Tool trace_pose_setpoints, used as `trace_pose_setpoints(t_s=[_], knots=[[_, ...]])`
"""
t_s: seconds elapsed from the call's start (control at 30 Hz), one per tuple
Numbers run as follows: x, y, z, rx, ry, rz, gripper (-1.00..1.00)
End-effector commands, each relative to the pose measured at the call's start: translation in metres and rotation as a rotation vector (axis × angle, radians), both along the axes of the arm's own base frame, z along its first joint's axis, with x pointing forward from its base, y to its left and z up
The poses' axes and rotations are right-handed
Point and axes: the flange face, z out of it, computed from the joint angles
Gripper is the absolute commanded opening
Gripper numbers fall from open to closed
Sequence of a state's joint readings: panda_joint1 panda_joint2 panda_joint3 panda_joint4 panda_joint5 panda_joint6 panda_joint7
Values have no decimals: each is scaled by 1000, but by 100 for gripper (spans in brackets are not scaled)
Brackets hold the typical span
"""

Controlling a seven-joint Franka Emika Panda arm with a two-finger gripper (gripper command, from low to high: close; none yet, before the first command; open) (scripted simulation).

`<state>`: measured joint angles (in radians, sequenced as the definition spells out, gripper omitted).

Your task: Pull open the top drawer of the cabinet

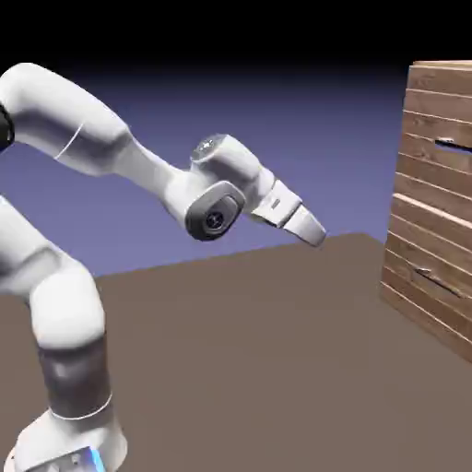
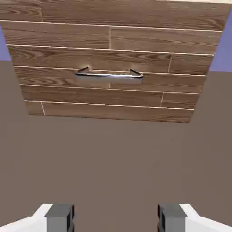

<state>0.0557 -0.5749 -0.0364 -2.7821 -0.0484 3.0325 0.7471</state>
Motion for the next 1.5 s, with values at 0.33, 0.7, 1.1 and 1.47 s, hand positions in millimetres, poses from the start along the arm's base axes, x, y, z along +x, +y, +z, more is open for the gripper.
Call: trace_pose_setpoints(t_s=[0.33,0.7,1.1,1.47], knots=[[20,29,123,-137,-256,267,0],[43,14,204,-292,-470,397,0],[105,-20,224,-502,-606,433,0],[192,-33,183,-764,-636,441,0]])
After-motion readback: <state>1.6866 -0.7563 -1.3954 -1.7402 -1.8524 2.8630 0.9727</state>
